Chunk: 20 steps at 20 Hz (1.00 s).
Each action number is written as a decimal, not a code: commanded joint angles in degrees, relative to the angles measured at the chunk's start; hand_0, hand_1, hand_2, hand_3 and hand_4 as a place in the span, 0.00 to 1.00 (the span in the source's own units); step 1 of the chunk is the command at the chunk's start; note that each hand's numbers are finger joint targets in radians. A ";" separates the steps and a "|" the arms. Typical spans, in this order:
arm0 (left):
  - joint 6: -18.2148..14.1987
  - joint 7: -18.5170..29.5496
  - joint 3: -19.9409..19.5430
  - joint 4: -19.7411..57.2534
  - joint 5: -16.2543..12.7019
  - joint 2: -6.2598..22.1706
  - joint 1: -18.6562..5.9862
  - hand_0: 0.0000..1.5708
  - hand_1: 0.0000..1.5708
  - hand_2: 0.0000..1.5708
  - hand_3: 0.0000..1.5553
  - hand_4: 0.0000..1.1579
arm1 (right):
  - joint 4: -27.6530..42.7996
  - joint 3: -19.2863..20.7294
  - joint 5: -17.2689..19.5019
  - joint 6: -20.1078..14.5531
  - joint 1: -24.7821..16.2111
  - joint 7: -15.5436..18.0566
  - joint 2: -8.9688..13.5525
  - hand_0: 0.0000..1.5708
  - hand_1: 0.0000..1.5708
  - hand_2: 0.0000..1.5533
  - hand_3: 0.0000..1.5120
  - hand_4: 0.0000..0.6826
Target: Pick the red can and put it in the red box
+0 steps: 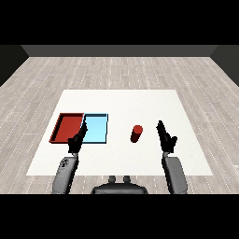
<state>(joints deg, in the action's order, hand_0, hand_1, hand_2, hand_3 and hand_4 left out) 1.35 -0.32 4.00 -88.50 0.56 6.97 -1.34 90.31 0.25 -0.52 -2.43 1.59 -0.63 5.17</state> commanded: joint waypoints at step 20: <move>3.12 21.30 -6.97 -5.70 -6.00 -2.57 2.10 0.00 0.00 0.00 0.00 0.00 | -6.33 11.12 -8.35 15.86 -1.12 24.29 5.85 0.00 0.00 0.00 0.00 0.00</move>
<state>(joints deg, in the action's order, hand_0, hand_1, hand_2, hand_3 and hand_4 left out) 2.37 21.59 -2.21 -91.12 -3.48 3.55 -1.44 82.11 11.11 -9.04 13.00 2.36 22.92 11.45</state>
